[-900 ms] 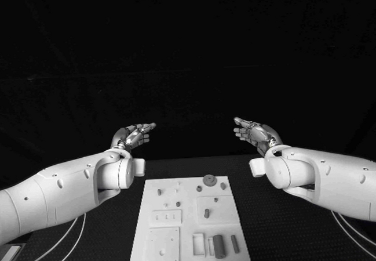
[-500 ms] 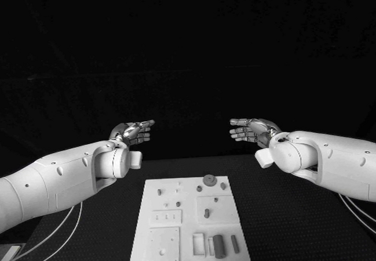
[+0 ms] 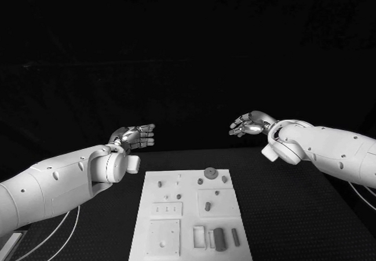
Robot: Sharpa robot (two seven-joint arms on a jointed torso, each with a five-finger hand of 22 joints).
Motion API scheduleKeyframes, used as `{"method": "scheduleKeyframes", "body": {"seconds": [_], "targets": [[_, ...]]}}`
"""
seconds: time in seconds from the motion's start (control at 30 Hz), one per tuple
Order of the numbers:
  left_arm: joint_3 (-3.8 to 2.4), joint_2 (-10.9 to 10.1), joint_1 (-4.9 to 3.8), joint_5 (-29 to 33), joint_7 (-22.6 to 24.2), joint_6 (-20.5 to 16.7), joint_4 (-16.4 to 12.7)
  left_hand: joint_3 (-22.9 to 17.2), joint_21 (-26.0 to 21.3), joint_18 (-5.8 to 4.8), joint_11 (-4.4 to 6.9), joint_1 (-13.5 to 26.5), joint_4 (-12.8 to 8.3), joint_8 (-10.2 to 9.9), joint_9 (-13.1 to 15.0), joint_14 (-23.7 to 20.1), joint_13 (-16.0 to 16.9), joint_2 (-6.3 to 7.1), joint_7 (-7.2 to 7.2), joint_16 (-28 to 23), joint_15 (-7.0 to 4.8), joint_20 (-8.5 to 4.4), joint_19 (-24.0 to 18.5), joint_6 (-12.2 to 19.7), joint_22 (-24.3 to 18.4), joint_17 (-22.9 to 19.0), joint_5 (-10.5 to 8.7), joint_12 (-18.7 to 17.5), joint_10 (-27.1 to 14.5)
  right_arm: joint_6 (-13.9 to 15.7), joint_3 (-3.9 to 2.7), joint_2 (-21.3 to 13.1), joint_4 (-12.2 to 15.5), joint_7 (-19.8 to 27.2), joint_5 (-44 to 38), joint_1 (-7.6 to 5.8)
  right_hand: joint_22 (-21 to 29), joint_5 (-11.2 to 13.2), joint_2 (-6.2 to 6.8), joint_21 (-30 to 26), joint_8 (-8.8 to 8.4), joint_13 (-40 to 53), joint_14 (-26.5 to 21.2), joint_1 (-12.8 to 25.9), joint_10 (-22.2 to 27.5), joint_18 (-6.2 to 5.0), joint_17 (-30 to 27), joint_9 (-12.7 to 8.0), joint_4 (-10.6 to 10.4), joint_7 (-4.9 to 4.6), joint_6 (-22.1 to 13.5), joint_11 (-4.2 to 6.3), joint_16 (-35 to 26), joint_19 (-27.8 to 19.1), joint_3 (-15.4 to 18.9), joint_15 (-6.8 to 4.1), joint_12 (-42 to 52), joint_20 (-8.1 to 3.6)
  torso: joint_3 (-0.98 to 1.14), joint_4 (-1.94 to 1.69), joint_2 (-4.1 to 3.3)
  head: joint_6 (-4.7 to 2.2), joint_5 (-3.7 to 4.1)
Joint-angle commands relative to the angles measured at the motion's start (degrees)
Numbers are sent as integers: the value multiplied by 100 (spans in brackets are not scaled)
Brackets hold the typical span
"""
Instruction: Assemble the parts on the task board
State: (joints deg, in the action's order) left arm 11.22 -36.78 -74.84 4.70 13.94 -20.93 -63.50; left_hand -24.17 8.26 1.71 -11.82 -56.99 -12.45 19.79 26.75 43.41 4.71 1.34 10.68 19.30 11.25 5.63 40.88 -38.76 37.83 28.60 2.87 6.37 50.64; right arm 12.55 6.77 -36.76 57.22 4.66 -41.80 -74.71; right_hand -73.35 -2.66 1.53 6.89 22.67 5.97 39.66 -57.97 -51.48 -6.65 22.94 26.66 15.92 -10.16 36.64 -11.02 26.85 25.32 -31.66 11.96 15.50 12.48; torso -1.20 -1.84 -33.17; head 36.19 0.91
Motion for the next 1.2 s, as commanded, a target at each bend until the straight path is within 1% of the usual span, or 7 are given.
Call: {"method": "scheduleKeyframes", "body": {"seconds": [0.03,0.23,0.47,0.63,0.8,1.07,1.2], "targets": [[-20,-41,16,35,257,399,-145,-31,-30,104,5,16,-15,12,-9,38,-11,-51,114,-31,2,5,47,-47,-12,-13,21,-24,41,-238,-8,30,-23,-28,-1529,-8,105,-19,50,60,61,17,737,-293,-571,-327,104,11,84,-230,381,183,234,659,-27,-269,139,-13,-46,-108,-163,2,65],[-52,-119,15,35,301,469,-396,-36,-43,100,7,23,-45,2,-22,57,-21,-79,114,-45,0,2,61,-67,-24,-33,21,-38,69,-282,-28,203,-69,-17,-2479,-14,227,-20,147,152,23,160,1417,-451,-1160,-563,323,1,90,-185,521,434,516,1338,14,-566,361,-30,-80,-198,-369,-40,147],[-180,-215,13,35,329,506,-730,-31,-60,95,-2,46,-85,-9,-37,78,-30,-108,120,-64,-2,-1,77,-95,-38,-57,21,-51,115,-229,-33,342,13,-113,-3215,-25,288,-10,258,370,-40,562,2185,-570,-1717,-833,819,-2,83,-51,668,652,1035,2242,154,-983,737,-78,-140,-310,-531,-35,233],[-241,-273,10,28,331,492,-858,-29,-68,93,-5,52,-111,-17,-45,85,-35,-119,123,-75,-3,-3,85,-106,-45,-69,21,-61,134,-370,-34,403,56,-165,-3535,-25,267,-23,346,517,-131,1152,2382,-630,-1803,-835,1301,-17,80,1,728,733,1555,2730,305,-1191,1174,-227,-174,-378,-619,-22,281],[-268,-319,-12,27,303,490,-942,-26,-77,89,-7,54,-139,-23,-52,87,-41,-118,123,-85,-2,-3,87,-114,-51,-80,21,-71,145,-489,-33,428,131,-200,-3905,-22,-62,-30,399,887,-285,2929,2372,-691,-1521,-835,2318,-18,84,95,862,810,2875,3300,512,-1463,2522,-449,-192,-448,-685,-7,325],[-294,-426,-76,27,290,492,-1194,-16,-105,77,-4,75,-182,-39,-67,63,-53,-118,112,-124,11,4,75,-126,-67,-109,20,-100,157,-642,-31,384,411,-332,-4442,23,-308,-32,385,1753,-397,4570,2254,-722,-1042,-830,3229,6,74,144,1008,867,4521,3713,612,-1562,4215,-748,-219,-493,-784,-11,388],[-300,-431,-88,27,283,489,-1224,-15,-109,76,-3,79,-189,-42,-69,60,-55,-119,111,-129,13,5,73,-127,-69,-114,20,-106,158,-582,-29,405,421,-351,-4546,61,-331,-12,399,2011,-433,4783,2226,-694,-968,-834,3298,15,69,123,1021,866,4774,3708,603,-1566,4455,-778,-242,-513,-837,-1,403]]}}
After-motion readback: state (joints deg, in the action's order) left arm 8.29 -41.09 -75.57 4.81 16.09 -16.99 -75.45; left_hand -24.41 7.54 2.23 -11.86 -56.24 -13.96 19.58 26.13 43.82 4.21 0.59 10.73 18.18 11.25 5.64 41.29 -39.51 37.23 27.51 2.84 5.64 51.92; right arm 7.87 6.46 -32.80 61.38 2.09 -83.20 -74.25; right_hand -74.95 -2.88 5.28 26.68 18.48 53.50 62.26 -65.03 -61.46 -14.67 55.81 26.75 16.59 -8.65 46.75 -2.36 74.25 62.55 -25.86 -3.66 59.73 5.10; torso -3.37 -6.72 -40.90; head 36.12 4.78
